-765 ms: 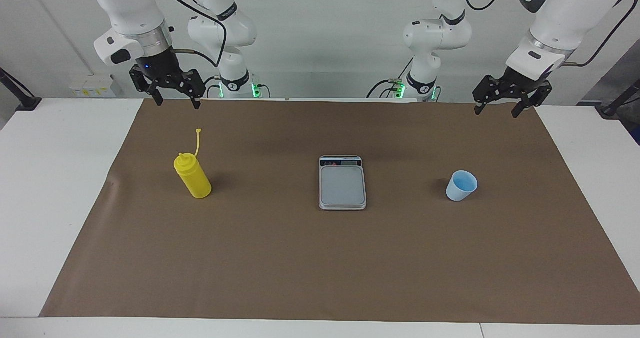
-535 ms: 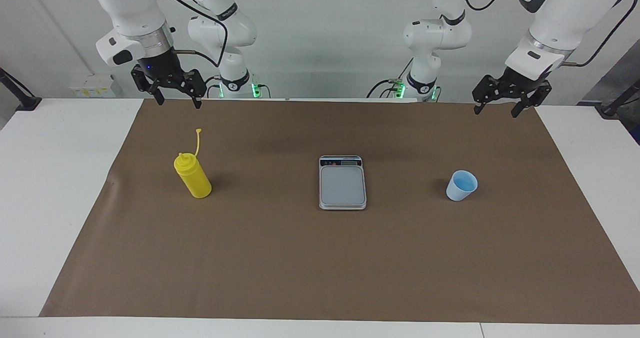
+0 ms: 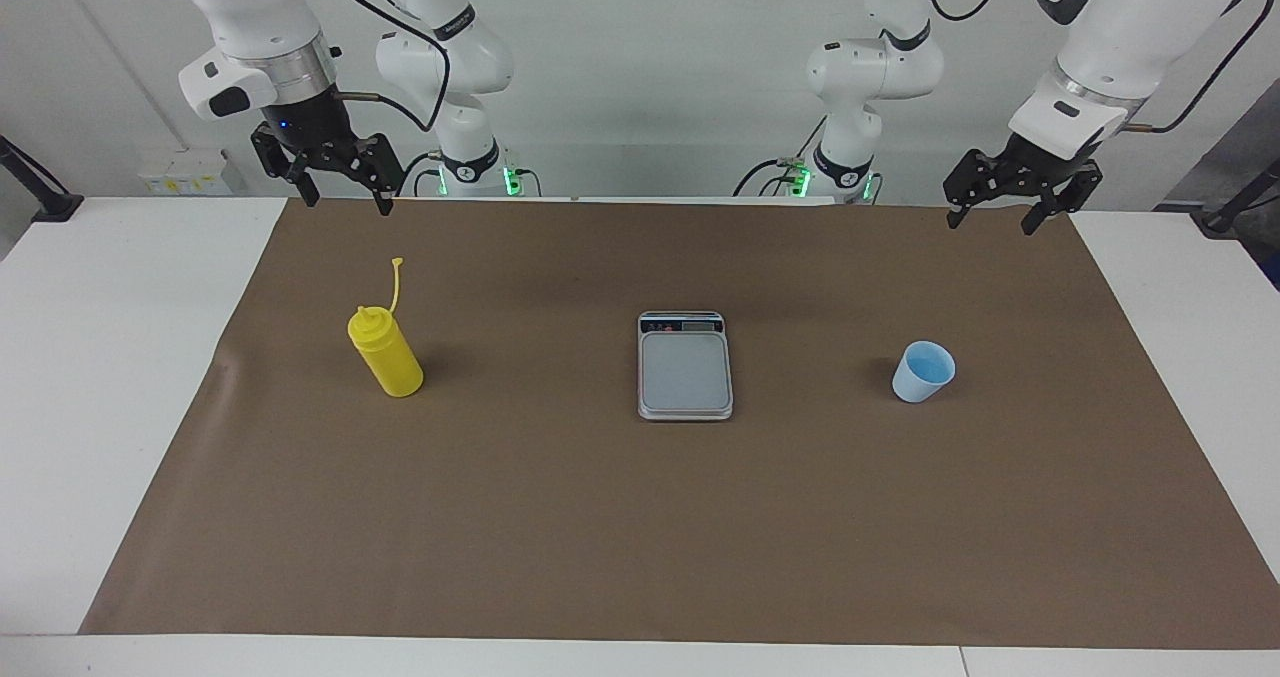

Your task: Pour seasoning into cup on scale with both arms

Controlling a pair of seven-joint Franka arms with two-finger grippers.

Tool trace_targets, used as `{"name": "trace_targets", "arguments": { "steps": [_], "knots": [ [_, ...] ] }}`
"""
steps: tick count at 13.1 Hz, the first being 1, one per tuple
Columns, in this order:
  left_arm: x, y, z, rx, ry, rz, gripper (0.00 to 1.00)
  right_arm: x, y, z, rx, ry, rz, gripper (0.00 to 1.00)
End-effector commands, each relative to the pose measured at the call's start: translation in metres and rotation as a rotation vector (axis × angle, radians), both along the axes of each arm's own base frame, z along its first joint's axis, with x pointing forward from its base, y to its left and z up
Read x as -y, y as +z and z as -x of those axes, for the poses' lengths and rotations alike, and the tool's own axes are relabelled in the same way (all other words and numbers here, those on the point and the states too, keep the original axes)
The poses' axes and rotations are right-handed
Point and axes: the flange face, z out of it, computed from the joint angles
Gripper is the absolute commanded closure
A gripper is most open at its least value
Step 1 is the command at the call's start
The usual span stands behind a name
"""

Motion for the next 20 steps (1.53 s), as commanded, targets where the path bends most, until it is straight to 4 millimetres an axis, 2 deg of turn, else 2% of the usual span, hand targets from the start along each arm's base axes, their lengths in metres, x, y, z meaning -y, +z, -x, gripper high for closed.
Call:
{"name": "trace_targets", "arguments": {
  "steps": [1,12,15,17,20],
  "knots": [
    [-0.003,0.004,0.006,0.006,0.0,-0.013,0.0,0.001,-0.004,0.009,-0.003,-0.009,-0.014,0.0],
    [-0.006,0.002,0.004,0.013,0.004,-0.024,0.0,0.0,-0.003,0.002,0.043,-0.005,-0.017,0.0],
    [-0.011,-0.004,-0.006,0.037,0.011,-0.033,0.0,-0.001,-0.003,0.002,0.041,-0.004,-0.015,0.0],
    [-0.018,-0.027,-0.02,0.055,0.025,-0.031,0.0,-0.001,-0.003,0.003,0.036,-0.001,-0.015,0.0],
    [-0.035,-0.08,-0.035,0.08,0.06,-0.026,0.0,-0.002,-0.003,0.003,0.038,0.001,-0.016,0.0]
  ]
}}
